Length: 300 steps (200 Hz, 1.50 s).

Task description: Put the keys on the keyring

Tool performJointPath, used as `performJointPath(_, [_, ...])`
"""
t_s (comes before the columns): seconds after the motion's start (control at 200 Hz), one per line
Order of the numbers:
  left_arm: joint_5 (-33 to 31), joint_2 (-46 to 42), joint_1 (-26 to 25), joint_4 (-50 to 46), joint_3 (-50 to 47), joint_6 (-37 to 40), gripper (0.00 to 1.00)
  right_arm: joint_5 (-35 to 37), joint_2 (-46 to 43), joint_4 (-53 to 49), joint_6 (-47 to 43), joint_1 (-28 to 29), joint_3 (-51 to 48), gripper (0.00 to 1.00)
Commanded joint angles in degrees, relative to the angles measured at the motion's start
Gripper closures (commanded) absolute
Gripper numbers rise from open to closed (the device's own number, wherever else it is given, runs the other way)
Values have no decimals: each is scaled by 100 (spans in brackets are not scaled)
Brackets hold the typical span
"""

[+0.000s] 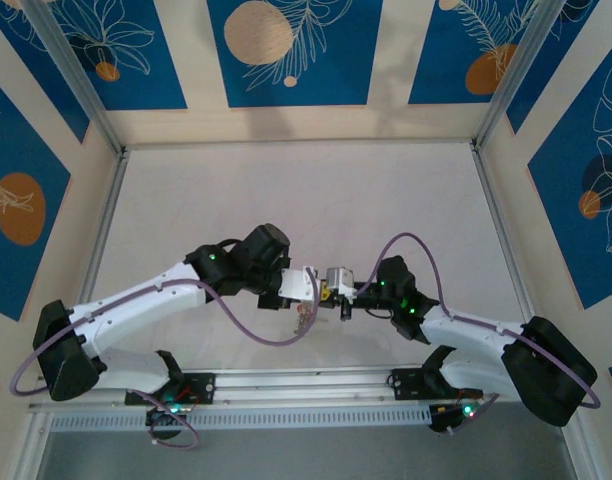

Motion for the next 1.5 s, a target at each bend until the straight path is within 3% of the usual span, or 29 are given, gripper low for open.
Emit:
performJointPath(0.0, [584,-417,250,715,-298,-458,85,-100,-54,767,197,-7,-47,100])
performJointPath(0.09, [1158,-602,502,899,-495,-548,84,-176,-131,1082,284,-50,-156,100])
performJointPath(0.35, [1868,-738,749,1393,-800,-802,82,-193,-433,1479,413,-108,-315,100])
performJointPath(0.56, [1943,-740,773,1543,-845,-890,82,-216,-445,1772,526,-108,-379,100])
performJointPath(0.675, [1831,-775,779,1580,-872,-924,90,-226,-436,1831,525,-108,-388,100])
performJointPath(0.755, [1825,-811,778,1534,-872,-863,100,-204,-434,1830,531,-108,-388,100])
performJointPath(0.83, [1775,-824,773,1470,-846,-836,100,-184,-417,1783,548,-108,-375,100])
performJointPath(0.955, [1366,-770,772,1200,-670,-802,100,-131,-466,1115,347,-98,-246,88])
performJointPath(1.205, [366,-342,497,99,5,-340,100,74,-210,227,137,-8,111,85])
performJointPath(1.495, [313,-11,361,-387,358,-173,100,172,410,293,253,138,435,82])
